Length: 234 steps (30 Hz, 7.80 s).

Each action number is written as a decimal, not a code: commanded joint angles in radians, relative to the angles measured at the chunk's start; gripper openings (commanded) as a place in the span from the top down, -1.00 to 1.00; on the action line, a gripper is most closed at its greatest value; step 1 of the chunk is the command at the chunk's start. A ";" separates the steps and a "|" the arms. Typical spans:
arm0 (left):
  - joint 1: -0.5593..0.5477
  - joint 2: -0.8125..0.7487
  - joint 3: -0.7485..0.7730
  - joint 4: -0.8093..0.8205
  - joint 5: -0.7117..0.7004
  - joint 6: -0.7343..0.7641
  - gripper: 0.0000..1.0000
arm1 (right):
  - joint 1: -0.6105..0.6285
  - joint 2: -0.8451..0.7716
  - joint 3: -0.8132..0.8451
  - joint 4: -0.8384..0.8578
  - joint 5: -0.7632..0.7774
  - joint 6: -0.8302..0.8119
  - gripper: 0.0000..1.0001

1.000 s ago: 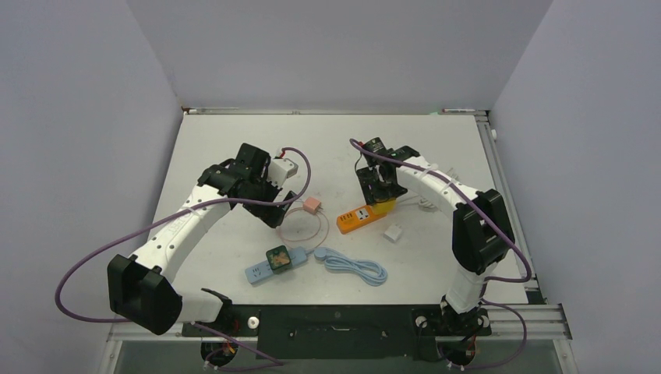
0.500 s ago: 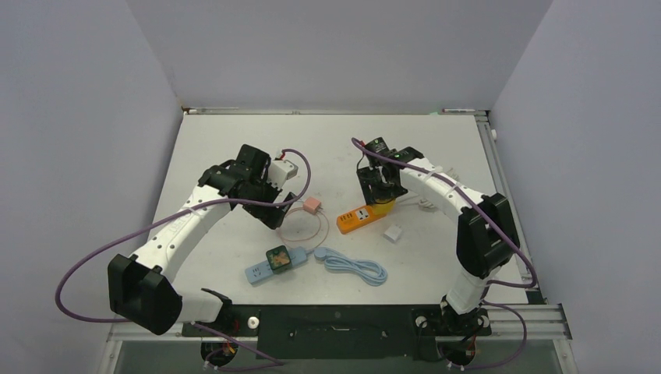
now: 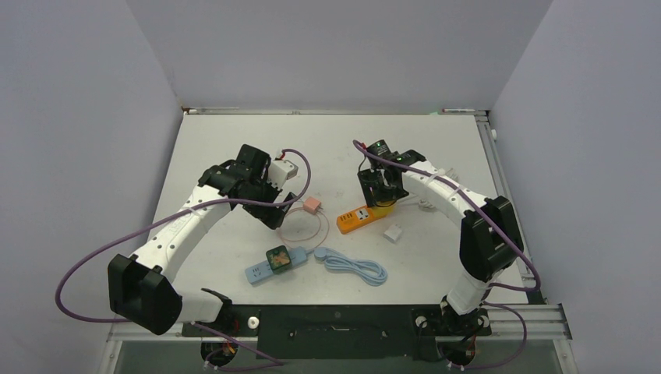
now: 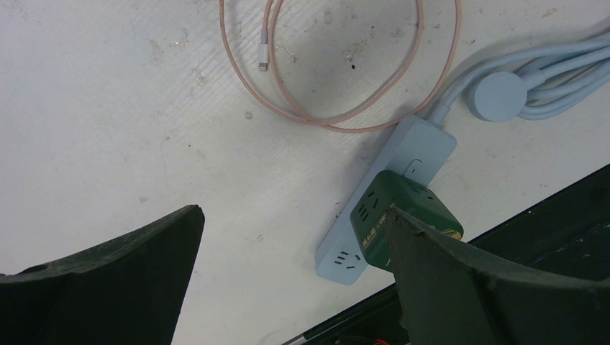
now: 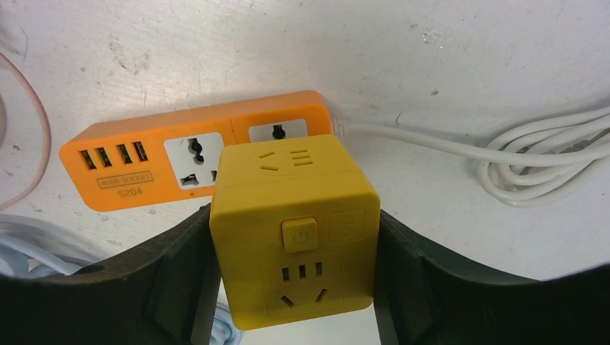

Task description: Insert the plug

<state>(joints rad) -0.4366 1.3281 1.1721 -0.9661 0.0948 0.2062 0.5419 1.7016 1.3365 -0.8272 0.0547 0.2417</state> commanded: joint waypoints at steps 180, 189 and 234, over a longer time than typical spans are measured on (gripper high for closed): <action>0.431 0.052 0.242 -0.107 0.412 0.065 -0.93 | 0.278 0.386 0.409 0.292 -0.168 -0.167 0.81; 0.417 -0.031 0.245 -0.066 0.538 0.096 -0.92 | 0.290 0.025 0.085 0.589 -0.137 -0.066 0.84; -0.086 -0.248 0.078 0.576 0.210 -0.171 -0.92 | 0.333 -0.332 -0.159 1.126 -0.111 0.828 0.75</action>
<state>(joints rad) -0.5140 1.0939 1.2671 -0.4572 0.3439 0.0509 0.8539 1.4227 1.1885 0.1665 -0.0322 1.0008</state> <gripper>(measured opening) 0.963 0.467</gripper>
